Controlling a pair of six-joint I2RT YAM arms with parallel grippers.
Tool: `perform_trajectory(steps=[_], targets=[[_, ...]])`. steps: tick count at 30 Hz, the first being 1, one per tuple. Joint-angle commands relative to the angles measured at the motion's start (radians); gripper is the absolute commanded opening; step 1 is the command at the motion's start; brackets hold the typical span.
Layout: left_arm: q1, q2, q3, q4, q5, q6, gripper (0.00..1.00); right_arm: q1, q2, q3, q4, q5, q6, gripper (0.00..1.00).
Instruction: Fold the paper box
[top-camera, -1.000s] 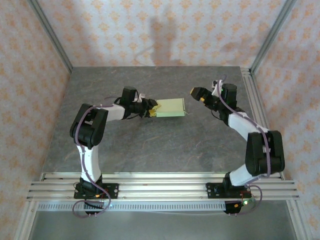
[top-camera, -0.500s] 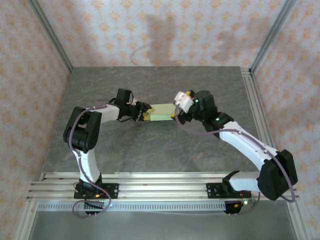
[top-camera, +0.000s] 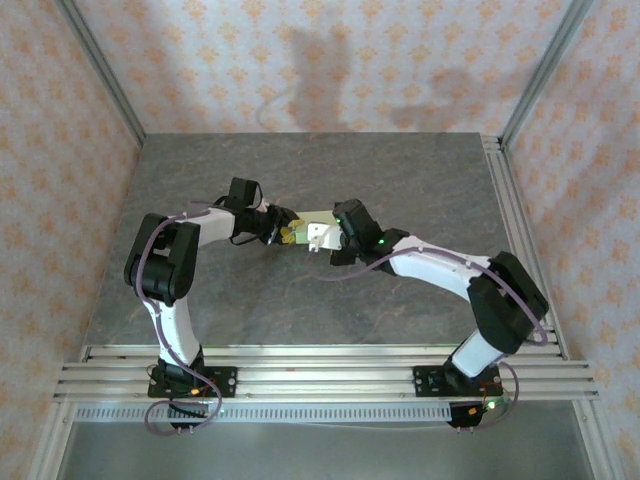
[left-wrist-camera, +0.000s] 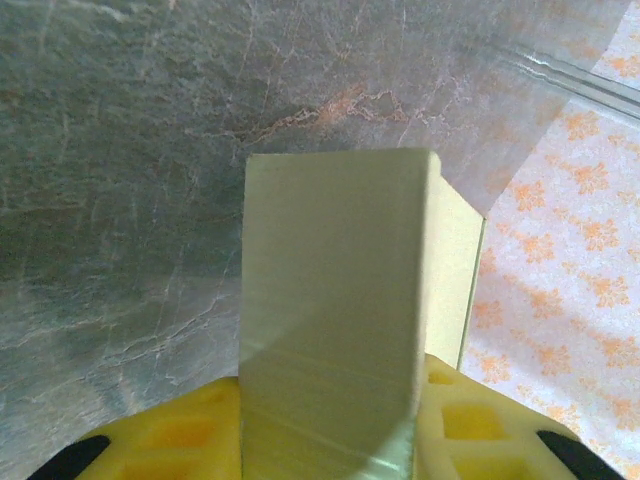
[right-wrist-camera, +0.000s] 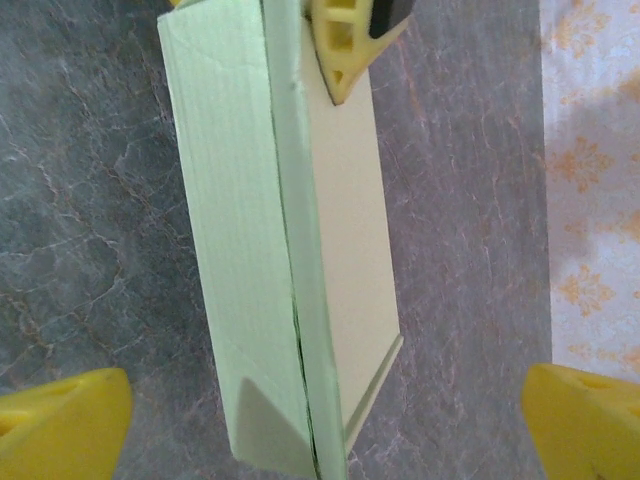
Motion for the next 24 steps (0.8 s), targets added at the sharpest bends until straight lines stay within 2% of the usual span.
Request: perform_trajectory(steps=[1,7,10,16,19,24], targets=[[0.006,-0.043,-0.009,-0.011,0.029,-0.002,0.34,0.005,0.034,0.023,0.068,0.057,-0.058,0.99],[0.006,-0.042,-0.007,-0.004,0.031,-0.017,0.34,0.011,0.088,0.007,0.134,0.078,-0.077,0.99],[0.006,-0.048,-0.007,-0.011,0.031,-0.016,0.34,0.024,0.117,-0.017,0.231,0.124,-0.102,0.99],[0.007,-0.050,-0.011,-0.013,0.031,-0.017,0.34,0.031,0.159,-0.043,0.360,0.175,-0.129,0.80],[0.006,-0.053,-0.013,-0.015,0.030,-0.017,0.34,0.031,0.163,-0.045,0.371,0.175,-0.134,0.73],[0.006,-0.049,-0.011,-0.017,0.026,-0.018,0.35,0.031,0.154,-0.045,0.348,0.167,-0.125,0.56]])
